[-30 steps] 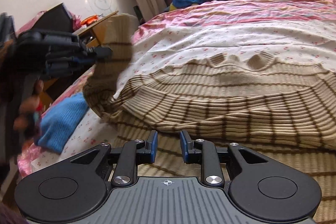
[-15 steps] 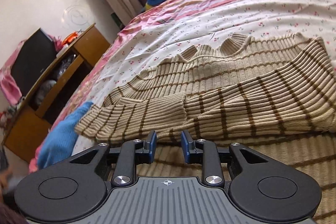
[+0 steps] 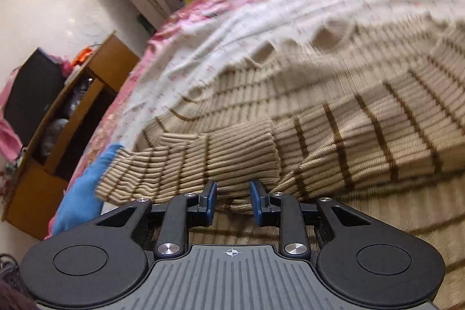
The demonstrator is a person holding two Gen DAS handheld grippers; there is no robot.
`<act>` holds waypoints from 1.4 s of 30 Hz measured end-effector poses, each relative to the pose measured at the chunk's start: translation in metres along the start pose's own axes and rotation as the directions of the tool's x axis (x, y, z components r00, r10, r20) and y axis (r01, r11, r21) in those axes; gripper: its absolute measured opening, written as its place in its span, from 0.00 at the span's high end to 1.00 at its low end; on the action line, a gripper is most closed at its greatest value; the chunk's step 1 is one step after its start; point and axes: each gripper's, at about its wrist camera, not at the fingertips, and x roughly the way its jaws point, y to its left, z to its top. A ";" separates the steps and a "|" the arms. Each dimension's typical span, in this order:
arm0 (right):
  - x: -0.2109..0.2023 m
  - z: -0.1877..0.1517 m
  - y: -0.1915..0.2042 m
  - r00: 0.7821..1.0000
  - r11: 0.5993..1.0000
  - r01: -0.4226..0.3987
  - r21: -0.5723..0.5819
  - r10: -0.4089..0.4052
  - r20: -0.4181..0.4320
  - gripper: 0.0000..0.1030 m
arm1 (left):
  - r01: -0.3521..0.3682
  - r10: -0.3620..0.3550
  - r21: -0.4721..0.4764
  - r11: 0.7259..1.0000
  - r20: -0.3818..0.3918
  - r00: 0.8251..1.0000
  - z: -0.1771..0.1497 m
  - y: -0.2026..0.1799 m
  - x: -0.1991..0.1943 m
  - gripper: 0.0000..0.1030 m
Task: Fold small clothes
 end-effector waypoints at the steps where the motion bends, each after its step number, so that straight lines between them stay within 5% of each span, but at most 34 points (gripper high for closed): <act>1: -0.001 0.001 0.000 1.000 1.000 -0.012 0.013 0.012 0.004 0.74 | -0.002 0.002 0.008 1.000 0.001 1.000 0.000 -0.002 0.000 0.70; 12: 0.001 0.004 -0.021 0.996 0.972 -0.082 0.220 0.074 0.044 0.73 | 0.032 -0.032 -0.042 0.999 0.000 0.999 0.000 0.006 -0.002 0.69; 23: -0.009 0.001 -0.027 1.000 0.961 -0.019 0.275 0.017 0.011 0.74 | 0.049 -0.050 -0.060 0.997 0.001 0.999 0.002 0.009 -0.001 0.69; 42: -0.004 -0.007 -0.032 1.000 0.913 -0.026 0.407 0.029 0.000 0.63 | 0.054 -0.054 -0.035 0.998 0.017 0.998 0.002 0.006 -0.004 0.68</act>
